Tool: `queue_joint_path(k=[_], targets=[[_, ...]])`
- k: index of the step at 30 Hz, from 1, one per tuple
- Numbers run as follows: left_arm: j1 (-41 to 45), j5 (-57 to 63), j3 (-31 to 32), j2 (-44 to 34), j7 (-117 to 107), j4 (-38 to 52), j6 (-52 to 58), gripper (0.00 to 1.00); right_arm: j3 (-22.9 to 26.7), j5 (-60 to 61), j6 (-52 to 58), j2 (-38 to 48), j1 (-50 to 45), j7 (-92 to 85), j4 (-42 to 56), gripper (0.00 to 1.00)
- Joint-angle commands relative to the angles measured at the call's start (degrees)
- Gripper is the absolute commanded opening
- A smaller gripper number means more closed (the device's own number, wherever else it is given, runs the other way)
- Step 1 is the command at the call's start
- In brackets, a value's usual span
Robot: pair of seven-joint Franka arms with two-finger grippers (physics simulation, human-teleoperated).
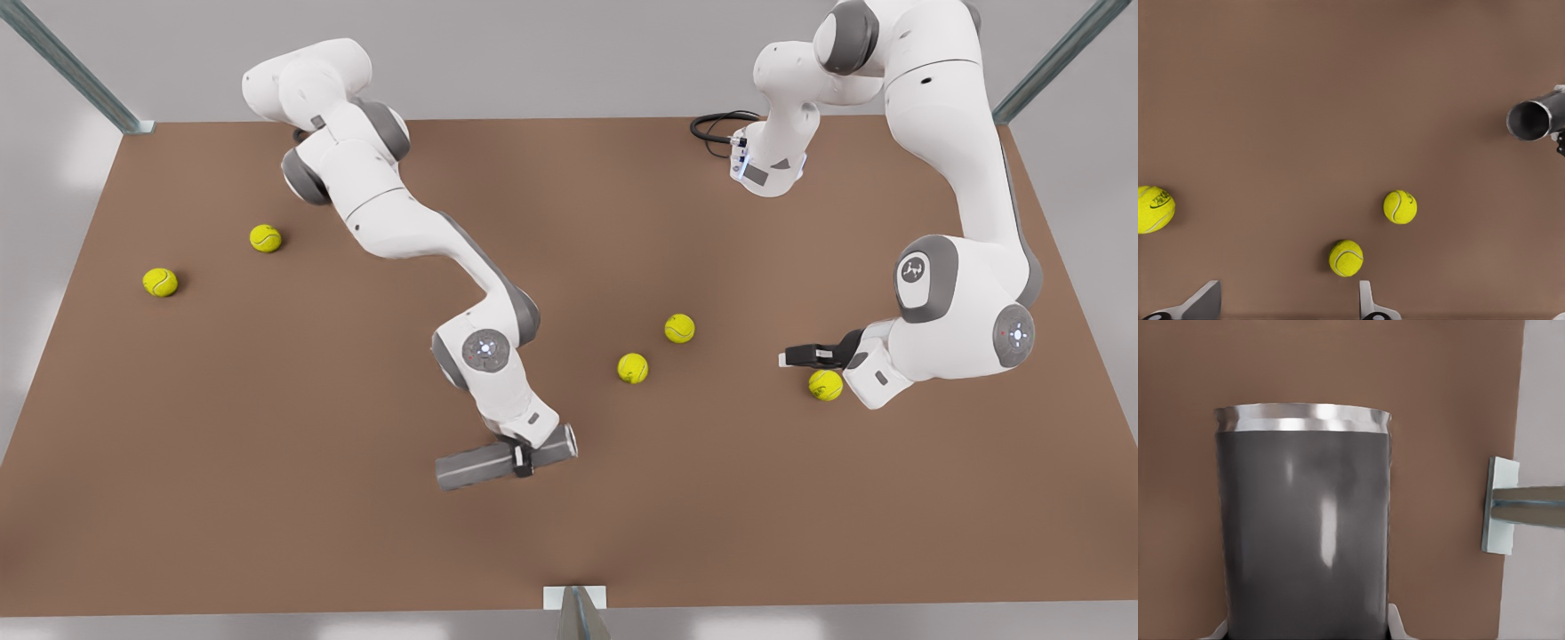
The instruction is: Put the tennis tube upright
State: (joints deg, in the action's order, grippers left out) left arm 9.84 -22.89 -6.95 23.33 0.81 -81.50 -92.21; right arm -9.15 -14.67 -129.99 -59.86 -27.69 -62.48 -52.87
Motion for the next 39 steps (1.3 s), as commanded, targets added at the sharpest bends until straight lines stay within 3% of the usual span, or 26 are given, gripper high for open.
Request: queue_joint_path(k=[1, 10, 18, 20, 22, 26, 27, 29, 31, 33, 35, 37, 38, 39], targets=[[0.0, 0.0, 0.0, 0.1, -0.1, 0.0, 0.0, 1.0, -0.1, -0.8, -1.0, -1.8, -0.9, -14.0, 2.5, 0.66], [0.1, 0.1, 0.1, -0.6, -0.7, 0.5, -0.4, 1.0, 0.7, -0.7, -9.1, -8.4, -1.8, 23.2, 5.8, 0.66], [0.1, 0.8, 0.0, -0.7, -0.5, 0.4, 0.0, 1.0, 0.5, -0.6, -22.9, -12.9, -4.4, 53.2, 8.7, 0.67], [0.1, 0.8, 0.0, -0.7, -0.3, 0.4, -0.2, 1.0, 0.4, -0.5, -26.6, -13.7, -4.6, 56.3, 8.8, 0.71], [0.1, 0.8, 0.0, -0.7, -0.4, 0.5, 0.1, 1.0, -0.1, -0.4, -26.5, -13.6, -4.7, 61.9, 9.5, 1.0], [0.2, 3.0, 0.4, -2.7, -0.9, 0.6, 0.4, 1.0, -7.3, -0.4, -19.7, -12.5, -4.6, 61.6, 9.5, 1.0], [0.6, 2.8, 0.6, -2.7, -0.6, 0.6, 0.1, 1.0, -9.8, -0.2, -15.8, -10.9, -4.5, 61.5, 9.4, 1.0], [1.1, 1.3, 6.1, 0.4, -0.9, 3.0, -2.2, 1.0, -10.0, 3.1, -2.5, -0.4, -2.0, 61.8, 7.5, 1.0], [0.9, -10.9, 7.3, 6.7, 0.9, 6.4, -5.3, 1.0, -9.9, 7.0, 11.1, 13.7, 7.4, 62.2, -2.5, 1.0], [0.9, -22.9, 7.7, 14.5, 0.8, 10.6, -7.8, 1.0, -9.8, 7.0, 15.6, 31.5, 22.1, 61.9, -19.7, 1.0], [1.0, -27.3, 9.8, 22.6, 0.7, 18.3, -9.5, 1.0, -9.3, 6.9, 29.6, 41.0, 31.3, 62.8, -22.7, 1.0], [0.9, -27.4, 11.8, 29.5, 0.8, 23.4, -15.2, 1.0, -9.3, 7.1, 30.0, 49.7, 37.4, 63.0, -33.2, 1.0], [0.5, -30.9, 12.1, 31.6, 0.1, 24.1, -18.4, 1.0, -7.7, 7.2, 30.5, 52.7, 38.2, 69.1, -36.9, 1.0], [-0.1, -31.3, 12.1, 34.6, 0.1, 27.6, -18.6, 1.0, -1.1, 7.4, 32.3, 52.9, 33.3, 70.6, -36.6, 1.0]])
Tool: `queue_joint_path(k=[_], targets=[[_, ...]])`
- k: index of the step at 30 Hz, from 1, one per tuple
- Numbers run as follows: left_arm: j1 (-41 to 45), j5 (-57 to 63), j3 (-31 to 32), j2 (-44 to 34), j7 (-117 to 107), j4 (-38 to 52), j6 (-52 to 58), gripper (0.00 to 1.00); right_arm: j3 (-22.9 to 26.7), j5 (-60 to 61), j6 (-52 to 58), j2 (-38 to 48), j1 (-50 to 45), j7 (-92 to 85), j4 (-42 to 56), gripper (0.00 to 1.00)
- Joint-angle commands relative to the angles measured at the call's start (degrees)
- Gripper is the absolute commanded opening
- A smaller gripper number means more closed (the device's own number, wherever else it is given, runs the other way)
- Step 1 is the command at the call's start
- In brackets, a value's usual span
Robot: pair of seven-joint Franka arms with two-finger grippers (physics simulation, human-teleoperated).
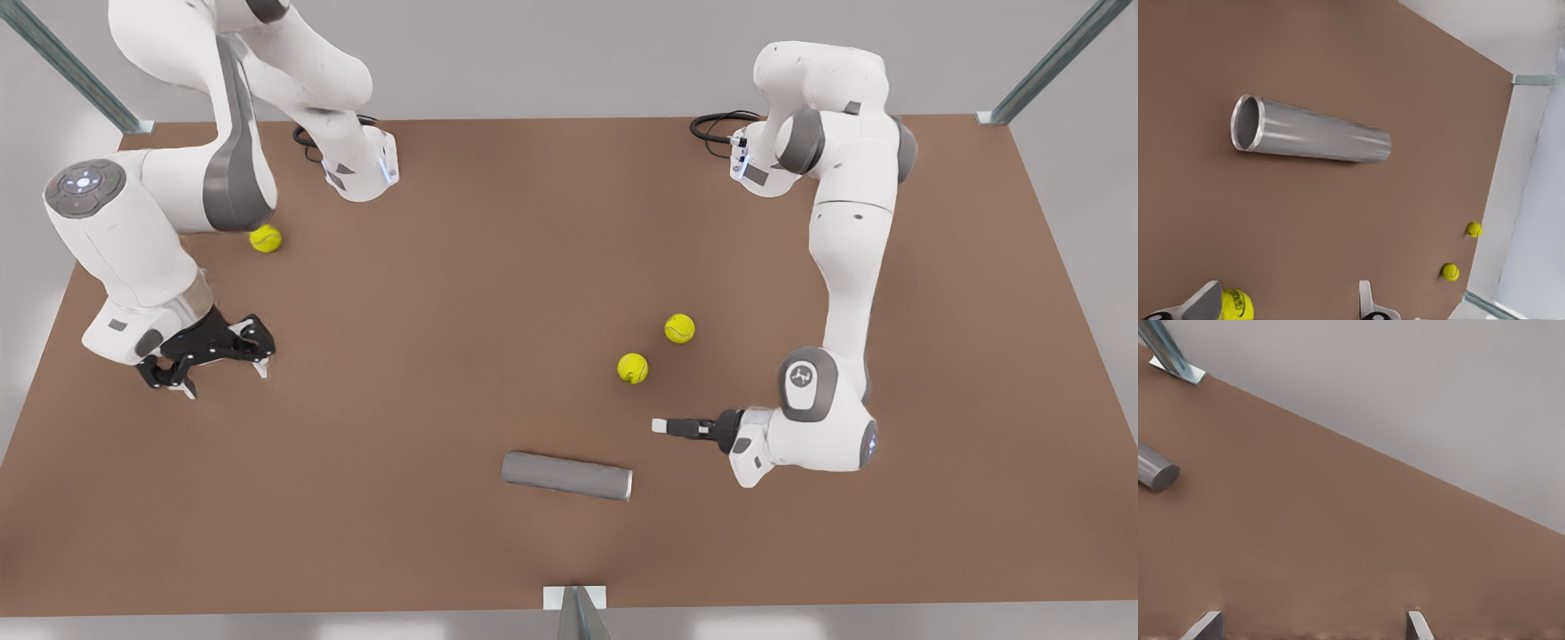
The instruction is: Put the tennis tube upright
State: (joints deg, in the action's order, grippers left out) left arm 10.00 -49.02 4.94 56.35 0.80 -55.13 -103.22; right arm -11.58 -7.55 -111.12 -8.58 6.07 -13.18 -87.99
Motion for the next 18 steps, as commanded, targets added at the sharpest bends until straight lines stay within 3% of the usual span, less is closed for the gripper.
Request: queue_joint_path(k=[1, 5, 10, 18], targets=[[-0.5, -5.4, 0.8, 4.0, 0.0, 4.4, -7.7, 1.0, 7.6, 3.5, 12.9, 1.6, -4.4, 21.2, -1.8, 1.0], [-0.9, -5.6, 0.9, 9.4, 1.0, 9.9, -12.3, 1.0, 9.7, 5.1, 11.6, -0.4, -4.3, 20.7, -0.6, 1.0], [-0.9, -5.6, 3.1, 11.2, 3.5, 10.0, -16.9, 1.0, 9.8, 5.3, 15.1, -0.4, -1.9, 16.8, 2.7, 1.0], [-0.2, -5.6, 6.0, 12.8, 5.3, 9.9, -23.2, 1.0, 9.4, 5.5, 11.5, -4.1, -0.9, 12.4, 2.7, 1.0]])
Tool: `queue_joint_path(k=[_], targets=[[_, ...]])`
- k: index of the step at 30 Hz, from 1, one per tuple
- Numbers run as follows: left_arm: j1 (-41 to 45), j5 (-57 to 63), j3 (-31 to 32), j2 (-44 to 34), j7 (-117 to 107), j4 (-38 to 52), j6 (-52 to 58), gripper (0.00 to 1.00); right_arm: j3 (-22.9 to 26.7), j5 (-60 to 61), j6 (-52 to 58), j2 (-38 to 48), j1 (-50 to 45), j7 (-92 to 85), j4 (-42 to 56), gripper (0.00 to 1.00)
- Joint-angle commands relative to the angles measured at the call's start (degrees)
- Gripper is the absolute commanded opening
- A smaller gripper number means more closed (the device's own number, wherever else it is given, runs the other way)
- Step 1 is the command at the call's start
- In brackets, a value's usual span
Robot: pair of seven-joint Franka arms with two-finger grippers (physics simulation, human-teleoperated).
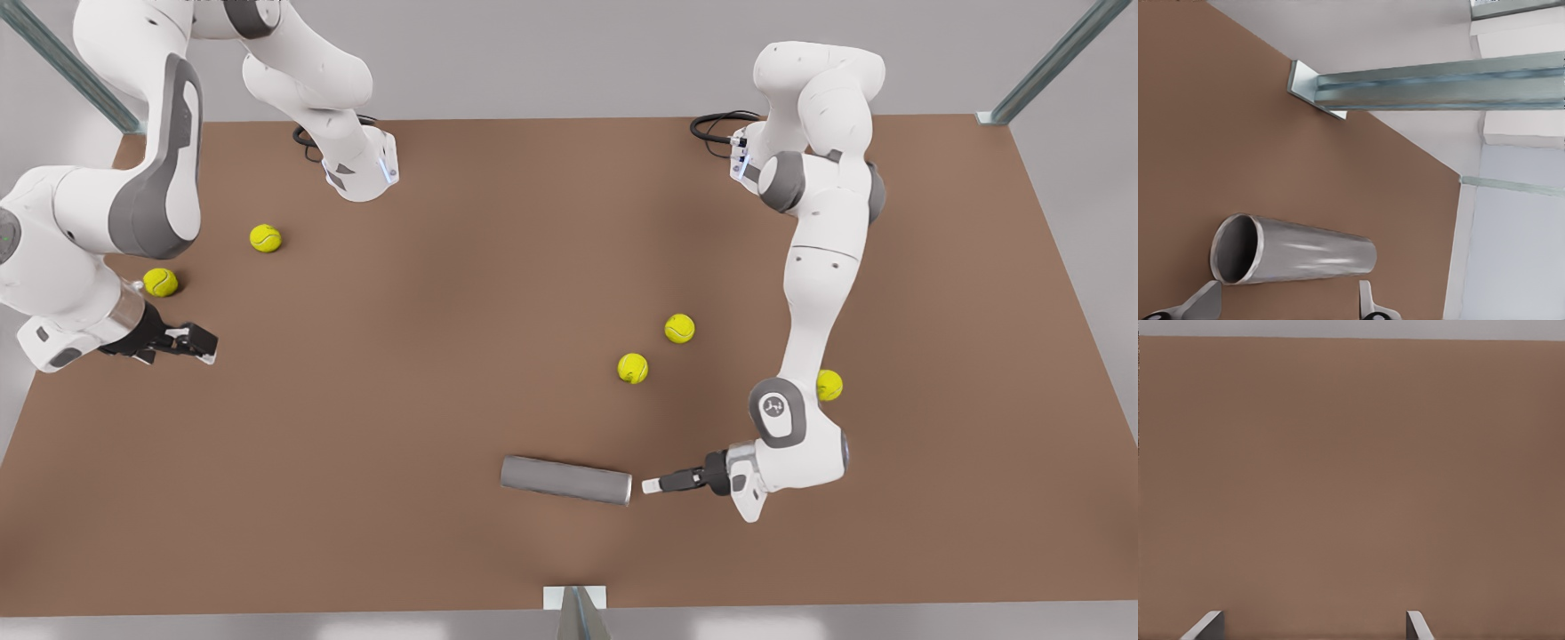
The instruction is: Put the tennis tube upright
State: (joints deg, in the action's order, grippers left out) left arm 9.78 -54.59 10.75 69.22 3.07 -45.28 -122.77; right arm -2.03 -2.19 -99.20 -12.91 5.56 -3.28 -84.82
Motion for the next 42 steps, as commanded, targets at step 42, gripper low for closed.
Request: queue_joint_path(k=[42], targets=[[1.8, -0.2, 8.0, 6.8, 10.6, -0.4, -11.5, 1.0, -0.4, 4.4, -3.3, -2.7, -1.8, 3.5, -0.5, 1.0]])
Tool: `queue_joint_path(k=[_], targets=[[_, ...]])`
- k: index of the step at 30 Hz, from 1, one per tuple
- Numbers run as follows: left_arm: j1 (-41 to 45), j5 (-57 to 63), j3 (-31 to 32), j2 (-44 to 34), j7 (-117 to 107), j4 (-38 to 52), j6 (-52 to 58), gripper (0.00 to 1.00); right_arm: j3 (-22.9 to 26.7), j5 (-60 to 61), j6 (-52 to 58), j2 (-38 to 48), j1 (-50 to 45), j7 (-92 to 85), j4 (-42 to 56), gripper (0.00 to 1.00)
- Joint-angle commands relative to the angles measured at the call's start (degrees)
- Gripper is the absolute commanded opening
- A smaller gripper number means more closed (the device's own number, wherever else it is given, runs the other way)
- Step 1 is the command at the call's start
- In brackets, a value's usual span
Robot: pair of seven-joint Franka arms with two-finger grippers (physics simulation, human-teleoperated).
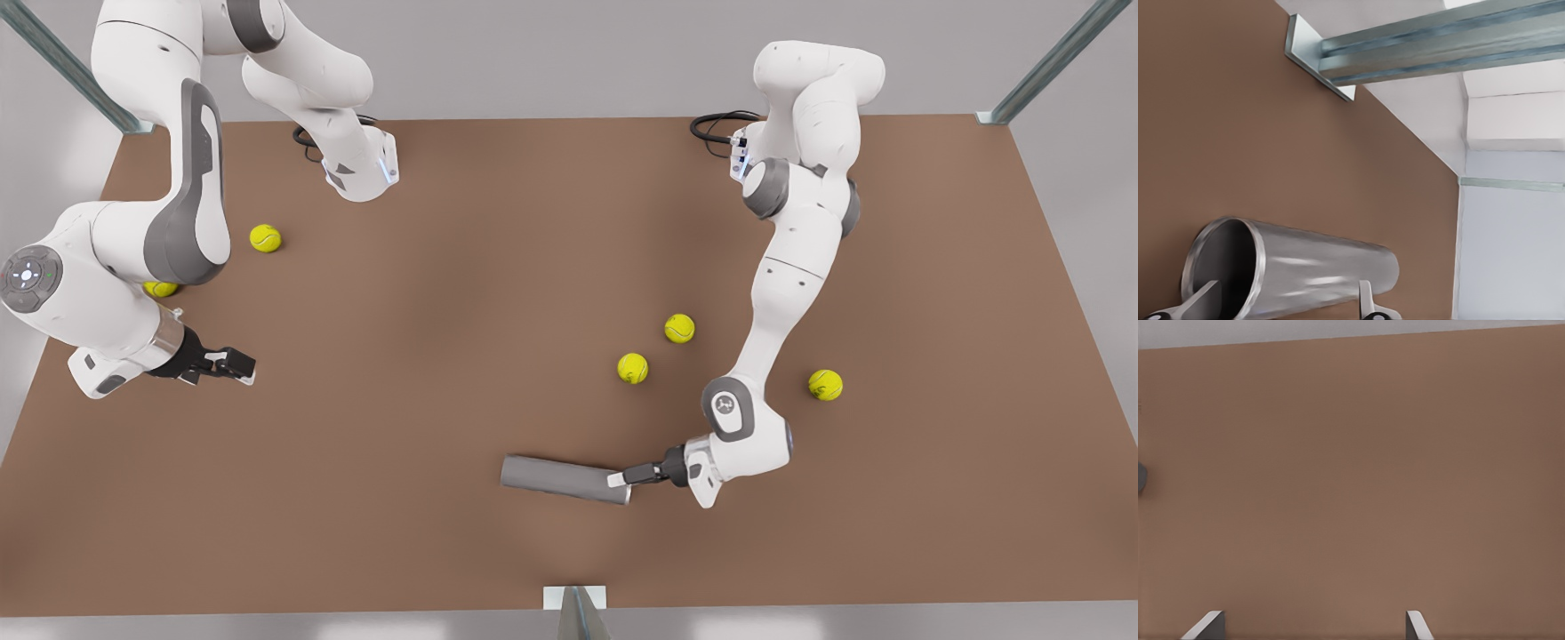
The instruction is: Put the tennis tube upright
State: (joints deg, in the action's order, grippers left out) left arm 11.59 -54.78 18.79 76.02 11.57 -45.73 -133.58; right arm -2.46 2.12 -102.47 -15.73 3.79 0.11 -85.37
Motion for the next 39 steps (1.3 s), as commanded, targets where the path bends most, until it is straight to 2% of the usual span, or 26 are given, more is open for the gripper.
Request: queue_joint_path(k=[1, 16, 27, 33, 39], targets=[[0.0, 0.0, 0.5, 0.2, 2.7, 0.0, -0.7, 1.0, 0.0, 0.1, 0.0, 0.0, 0.1, 0.2, 0.0, 1.0], [0.0, 0.0, 2.7, 0.9, 4.7, -0.7, 0.6, 1.0, 0.0, 0.2, -0.1, -0.3, 0.1, -0.2, 0.1, 1.0], [-2.1, -0.6, 2.8, -0.2, 4.0, -1.5, 11.8, 1.0, 0.0, 0.2, -0.5, -0.6, 0.0, -0.2, 0.0, 1.0], [-2.2, -8.2, 2.8, -0.8, 4.2, -2.7, 12.7, 1.0, 0.0, 0.2, -0.5, -0.5, 0.0, -0.2, 0.1, 1.0], [-3.0, -10.3, 2.8, -2.0, 2.1, -2.7, 14.4, 1.0, 0.0, 0.2, -0.6, -0.7, 0.0, -0.2, 0.1, 1.0]])
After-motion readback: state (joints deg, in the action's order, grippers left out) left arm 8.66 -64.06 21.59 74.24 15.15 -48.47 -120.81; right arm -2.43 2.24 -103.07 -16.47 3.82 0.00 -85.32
